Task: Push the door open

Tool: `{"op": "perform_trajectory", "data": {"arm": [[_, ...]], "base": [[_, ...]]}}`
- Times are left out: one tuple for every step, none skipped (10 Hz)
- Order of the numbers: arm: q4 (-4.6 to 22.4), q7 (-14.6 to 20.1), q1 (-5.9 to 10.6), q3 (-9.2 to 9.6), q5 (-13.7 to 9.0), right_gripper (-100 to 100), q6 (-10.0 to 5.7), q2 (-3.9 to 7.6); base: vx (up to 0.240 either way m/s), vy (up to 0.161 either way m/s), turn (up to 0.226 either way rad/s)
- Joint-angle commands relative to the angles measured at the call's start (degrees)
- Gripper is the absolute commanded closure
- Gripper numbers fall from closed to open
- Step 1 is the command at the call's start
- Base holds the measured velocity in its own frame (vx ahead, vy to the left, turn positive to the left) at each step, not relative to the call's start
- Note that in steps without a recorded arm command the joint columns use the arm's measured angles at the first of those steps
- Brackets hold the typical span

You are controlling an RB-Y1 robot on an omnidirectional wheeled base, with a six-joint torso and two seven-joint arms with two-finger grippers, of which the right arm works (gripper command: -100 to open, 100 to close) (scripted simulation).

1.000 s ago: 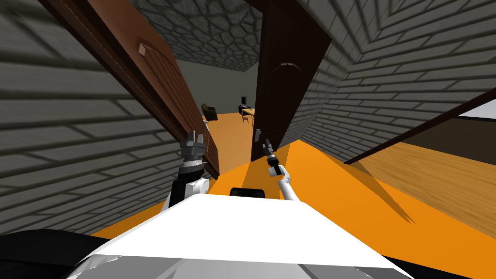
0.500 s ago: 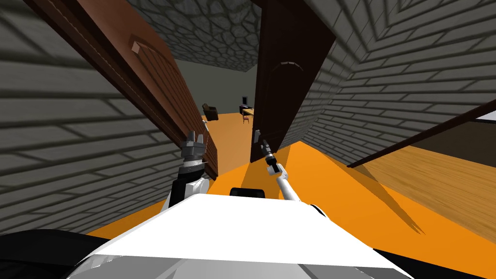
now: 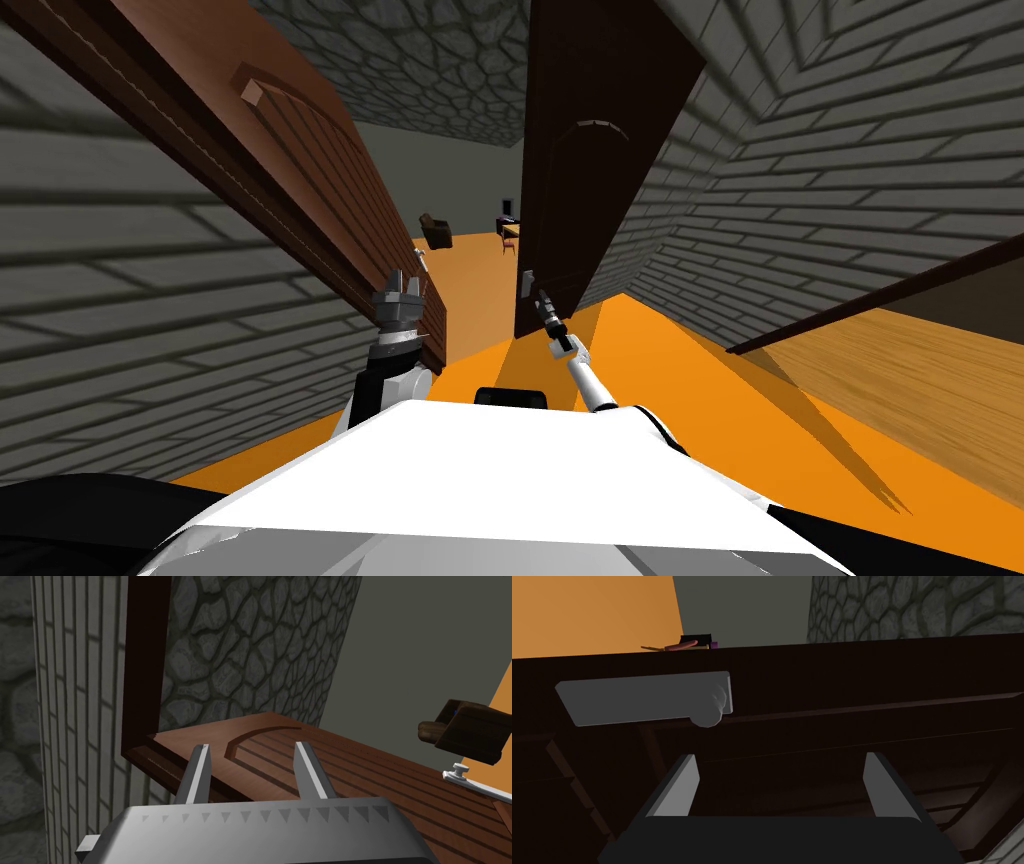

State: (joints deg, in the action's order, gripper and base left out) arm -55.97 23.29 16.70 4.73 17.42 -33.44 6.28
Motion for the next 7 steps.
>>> {"op": "perform_trajectory", "data": {"arm": [[2.7, 0.8, 1.46, 0.19, 0.5, -100, 0.05, 0.09], [4.3, 1.3, 2.44, 0.29, 0.8, -100, 0.1, 0.13], [5.9, 1.7, 3.38, 0.39, 1.1, -100, 0.15, 0.17], [7.4, 2.1, 4.22, 0.48, 1.4, -100, 0.19, 0.19], [8.8, 2.5, 5.06, 0.56, 1.6, -100, 0.23, 0.21], [10.2, 2.9, 5.9, 0.65, 1.9, -100, 0.27, 0.23], [11.6, 3.3, 6.74, 0.73, 2.2, -100, 0.31, 0.25]], "base": [[0.081, -0.083, 0.041], [0.084, -0.06, 0.043], [0.072, -0.069, 0.037], [0.069, -0.083, 0.038], [0.077, -0.095, 0.036], [0.094, -0.086, 0.046], [0.07, -0.073, 0.033]]}}
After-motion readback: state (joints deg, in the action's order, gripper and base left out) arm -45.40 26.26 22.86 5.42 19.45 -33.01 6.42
